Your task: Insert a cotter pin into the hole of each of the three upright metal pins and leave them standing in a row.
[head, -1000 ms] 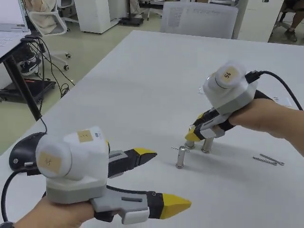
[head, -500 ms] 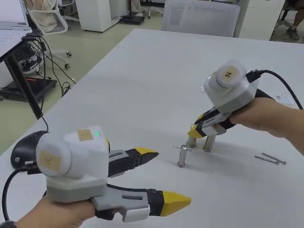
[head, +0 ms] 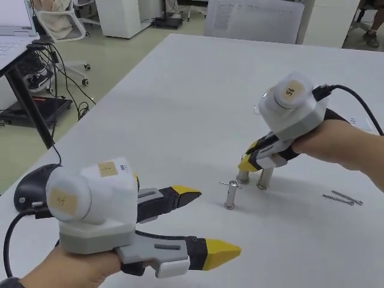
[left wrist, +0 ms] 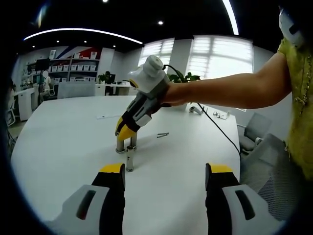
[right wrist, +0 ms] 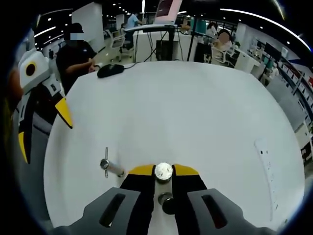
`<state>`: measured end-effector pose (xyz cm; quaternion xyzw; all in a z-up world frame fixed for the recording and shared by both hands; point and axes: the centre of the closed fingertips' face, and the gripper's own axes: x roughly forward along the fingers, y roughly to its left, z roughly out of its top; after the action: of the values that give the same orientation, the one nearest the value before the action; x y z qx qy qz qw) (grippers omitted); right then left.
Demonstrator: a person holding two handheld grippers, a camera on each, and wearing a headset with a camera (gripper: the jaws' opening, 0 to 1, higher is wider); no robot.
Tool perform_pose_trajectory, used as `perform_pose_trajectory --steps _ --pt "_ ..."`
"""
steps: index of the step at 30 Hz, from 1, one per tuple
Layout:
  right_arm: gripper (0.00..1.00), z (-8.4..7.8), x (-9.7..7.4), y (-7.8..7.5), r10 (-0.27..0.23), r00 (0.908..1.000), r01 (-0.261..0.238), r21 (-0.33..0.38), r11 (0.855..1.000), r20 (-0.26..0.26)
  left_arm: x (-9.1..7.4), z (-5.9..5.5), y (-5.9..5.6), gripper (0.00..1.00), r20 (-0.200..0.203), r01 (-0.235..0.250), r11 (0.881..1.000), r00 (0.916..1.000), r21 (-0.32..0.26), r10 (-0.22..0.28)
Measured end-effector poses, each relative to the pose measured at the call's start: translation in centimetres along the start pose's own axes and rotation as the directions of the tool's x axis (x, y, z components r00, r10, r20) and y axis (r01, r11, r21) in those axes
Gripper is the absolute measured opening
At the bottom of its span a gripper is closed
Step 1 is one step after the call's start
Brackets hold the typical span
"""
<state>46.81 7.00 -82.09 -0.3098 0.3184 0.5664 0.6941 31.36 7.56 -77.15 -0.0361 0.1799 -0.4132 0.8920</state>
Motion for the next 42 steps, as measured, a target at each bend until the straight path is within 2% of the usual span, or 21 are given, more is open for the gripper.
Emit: perform_pose_trajectory --steps 6,9,16,20,21,27,33,38,42 --pt "0.12 1.0 -1.0 -0.3 -0.015 0.9996 0.015 0.011 1.000 0.022 0.0 -0.2 0.0 0.65 -0.005 0.001 1.000 1.0000 -0.002 -0.001" --pt "0.11 1.8 -2.1 -0.4 -0.020 0.9990 0.019 0.018 1.000 0.041 0.0 -0.1 0.0 0.65 -0.005 0.003 1.000 1.0000 0.001 -0.003" --pt "0.11 4.0 -6.2 0.2 -0.053 0.9950 0.055 -0.021 0.998 0.085 0.3 0.1 -0.2 0.65 -0.004 0.013 1.000 0.9999 0.009 -0.013" --pt "0.11 4.5 -8.5 1.1 -0.061 0.9939 0.065 -0.045 0.997 0.092 0.4 0.2 -0.5 0.65 -0.007 0.022 1.000 0.9997 0.016 -0.021" --pt "0.11 4.5 -9.3 1.7 -0.066 0.9938 0.071 -0.050 0.996 0.089 0.4 0.2 -0.5 0.65 -0.008 0.023 1.000 0.9997 0.019 -0.023" --pt "0.11 3.0 -11.8 4.5 -0.073 0.9948 0.077 -0.051 0.996 0.070 0.1 0.1 -0.9 0.65 -0.013 0.033 0.999 0.9994 0.025 -0.032" --pt "0.11 0.7 -11.3 7.7 -0.062 0.9973 0.063 -0.024 0.998 0.041 0.1 -0.1 -1.5 0.65 -0.026 0.050 0.998 0.9984 0.039 -0.049" --pt "0.11 -1.4 -9.0 10.3 -0.026 0.9996 0.025 0.018 1.000 0.010 0.1 -0.1 -2.2 0.64 -0.040 0.069 0.996 0.9970 0.060 -0.067" --pt "0.11 -2.8 -7.1 11.9 0.004 0.9994 -0.004 -0.009 1.000 -0.034 0.1 0.0 -2.5 0.64 -0.045 0.078 0.994 0.9962 0.071 -0.075"
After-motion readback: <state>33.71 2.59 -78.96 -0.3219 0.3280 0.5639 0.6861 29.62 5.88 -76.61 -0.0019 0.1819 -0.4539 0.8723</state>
